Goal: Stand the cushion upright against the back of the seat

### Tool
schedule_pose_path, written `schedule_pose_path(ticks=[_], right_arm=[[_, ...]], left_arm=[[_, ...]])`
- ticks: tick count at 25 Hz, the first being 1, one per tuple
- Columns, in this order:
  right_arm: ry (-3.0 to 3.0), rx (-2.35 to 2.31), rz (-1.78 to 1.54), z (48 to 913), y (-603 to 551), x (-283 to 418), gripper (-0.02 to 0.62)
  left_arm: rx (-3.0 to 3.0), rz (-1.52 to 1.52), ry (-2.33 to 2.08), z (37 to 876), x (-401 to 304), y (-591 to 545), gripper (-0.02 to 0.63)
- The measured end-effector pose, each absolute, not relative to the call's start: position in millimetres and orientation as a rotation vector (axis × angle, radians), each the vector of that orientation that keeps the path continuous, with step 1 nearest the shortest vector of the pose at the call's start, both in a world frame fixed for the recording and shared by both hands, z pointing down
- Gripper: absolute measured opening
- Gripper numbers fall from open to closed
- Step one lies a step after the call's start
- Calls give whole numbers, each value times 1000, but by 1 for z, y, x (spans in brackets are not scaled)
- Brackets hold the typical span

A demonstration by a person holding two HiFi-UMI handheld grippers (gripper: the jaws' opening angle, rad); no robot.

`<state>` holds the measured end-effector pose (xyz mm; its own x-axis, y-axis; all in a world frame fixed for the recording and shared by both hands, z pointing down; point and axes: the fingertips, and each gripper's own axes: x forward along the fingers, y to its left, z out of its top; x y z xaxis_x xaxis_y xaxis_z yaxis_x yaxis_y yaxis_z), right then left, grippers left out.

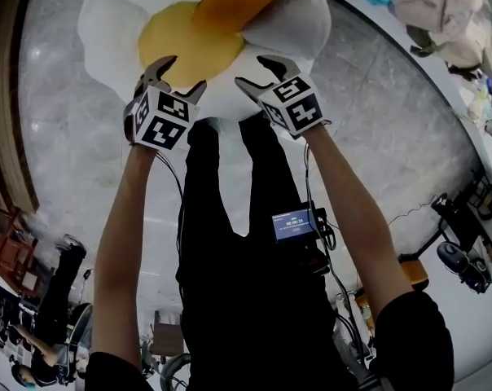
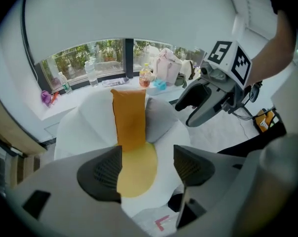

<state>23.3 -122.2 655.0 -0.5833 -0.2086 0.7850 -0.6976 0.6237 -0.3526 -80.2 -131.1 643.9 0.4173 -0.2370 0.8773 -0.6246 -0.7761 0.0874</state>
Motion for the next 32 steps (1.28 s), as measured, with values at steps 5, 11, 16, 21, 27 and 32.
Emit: schedule_pose_path(ticks=[5,11,16,21,27,32], right_arm=[[-2157,756,845,604,-114,16,287],[-2218,753,756,549,-104,-12,276],[-2262,750,683,507,-99,-26,264],[-2281,763,623,467,-90,-37,224],[-2341,778,570,418,-72,-58,179],[-2394,844,512,377,-58,-74,112]], left_arm=[[2277,1182,-793,596,-79,-114,305],[2292,1073,-853,542,-94,-101,276],[2313,990,-910,502,-101,-97,264],[2338,860,-939,457,-107,-88,245],[2394,785,-944,413,-120,-72,218],[2436,679,-948,374,-128,-62,166]])
